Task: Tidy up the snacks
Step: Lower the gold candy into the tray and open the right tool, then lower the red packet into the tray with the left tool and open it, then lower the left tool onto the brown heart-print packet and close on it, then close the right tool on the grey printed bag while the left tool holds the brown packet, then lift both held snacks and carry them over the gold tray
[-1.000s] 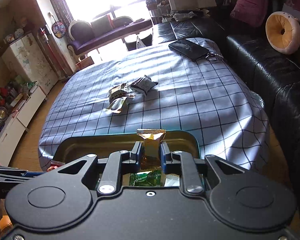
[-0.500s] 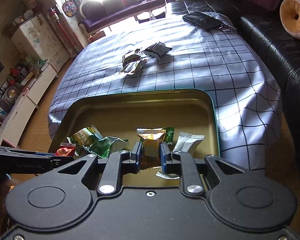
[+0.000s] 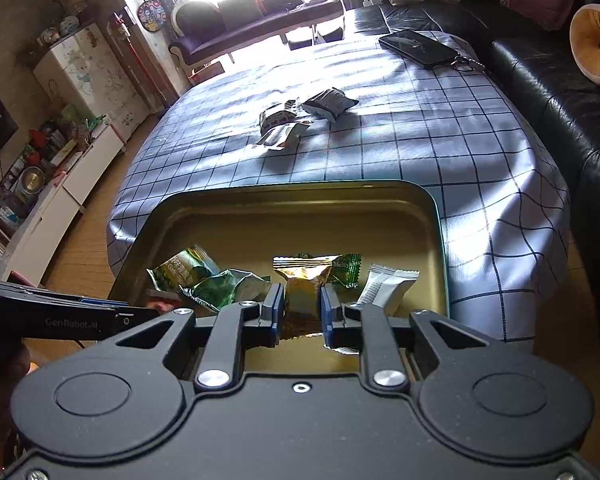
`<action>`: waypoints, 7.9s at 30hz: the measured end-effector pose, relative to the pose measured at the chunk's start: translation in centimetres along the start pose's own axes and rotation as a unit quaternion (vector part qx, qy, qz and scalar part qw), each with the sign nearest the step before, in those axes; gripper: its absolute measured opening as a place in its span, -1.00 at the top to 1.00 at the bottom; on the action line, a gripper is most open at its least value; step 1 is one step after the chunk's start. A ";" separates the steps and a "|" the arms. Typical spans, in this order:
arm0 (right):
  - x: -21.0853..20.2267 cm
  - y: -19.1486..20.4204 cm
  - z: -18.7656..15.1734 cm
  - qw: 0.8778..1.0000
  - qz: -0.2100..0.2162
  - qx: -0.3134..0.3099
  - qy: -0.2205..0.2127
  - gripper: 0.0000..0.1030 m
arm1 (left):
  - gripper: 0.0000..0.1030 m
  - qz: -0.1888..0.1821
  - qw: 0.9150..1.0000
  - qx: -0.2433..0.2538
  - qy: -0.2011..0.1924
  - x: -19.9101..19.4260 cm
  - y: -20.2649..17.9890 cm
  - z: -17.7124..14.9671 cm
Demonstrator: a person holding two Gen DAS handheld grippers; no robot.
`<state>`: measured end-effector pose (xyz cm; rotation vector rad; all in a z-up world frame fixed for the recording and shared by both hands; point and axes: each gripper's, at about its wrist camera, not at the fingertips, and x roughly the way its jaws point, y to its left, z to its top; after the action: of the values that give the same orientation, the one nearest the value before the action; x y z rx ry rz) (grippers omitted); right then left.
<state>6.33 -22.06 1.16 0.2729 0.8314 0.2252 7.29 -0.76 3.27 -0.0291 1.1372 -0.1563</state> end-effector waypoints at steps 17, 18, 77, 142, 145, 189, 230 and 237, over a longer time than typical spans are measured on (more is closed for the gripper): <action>0.3 0.3 -0.2 1.000 0.006 -0.001 0.021 0.29 | 0.30 0.000 1.000 -0.010 0.015 0.7 0.1 -0.3; 0.4 0.2 -0.2 1.000 0.005 -0.001 0.023 0.29 | 0.30 0.001 1.000 -0.010 0.015 0.8 0.1 -0.3; 3.9 -0.6 3.6 0.978 0.024 0.007 0.209 0.29 | 0.30 -0.029 0.985 0.107 0.136 1.9 -1.5 4.9; 15.0 -3.5 14.2 0.994 -0.055 0.090 0.038 0.29 | 0.15 0.001 0.955 0.253 -0.157 16.8 -3.5 23.8; 14.9 -3.4 14.2 0.994 -0.054 0.088 0.036 0.29 | 0.11 0.008 0.959 0.240 -0.152 17.8 -3.6 24.7; 20.4 -1.4 17.1 0.991 -0.071 0.097 -0.051 -0.05 | -0.01 0.037 0.989 0.040 -0.137 19.3 2.0 26.8; 5.5 0.5 10.5 0.994 -0.054 0.004 -0.096 0.01 | 0.33 0.025 0.992 0.026 -0.125 3.6 1.7 13.8; 3.6 0.7 8.4 0.995 -0.044 -0.001 -0.090 0.01 | 0.33 0.009 0.992 0.032 -0.124 1.0 1.0 9.9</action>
<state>14.94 -21.56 4.33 0.2508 0.6621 0.1166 16.78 -0.52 6.44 0.0175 0.8842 -0.1679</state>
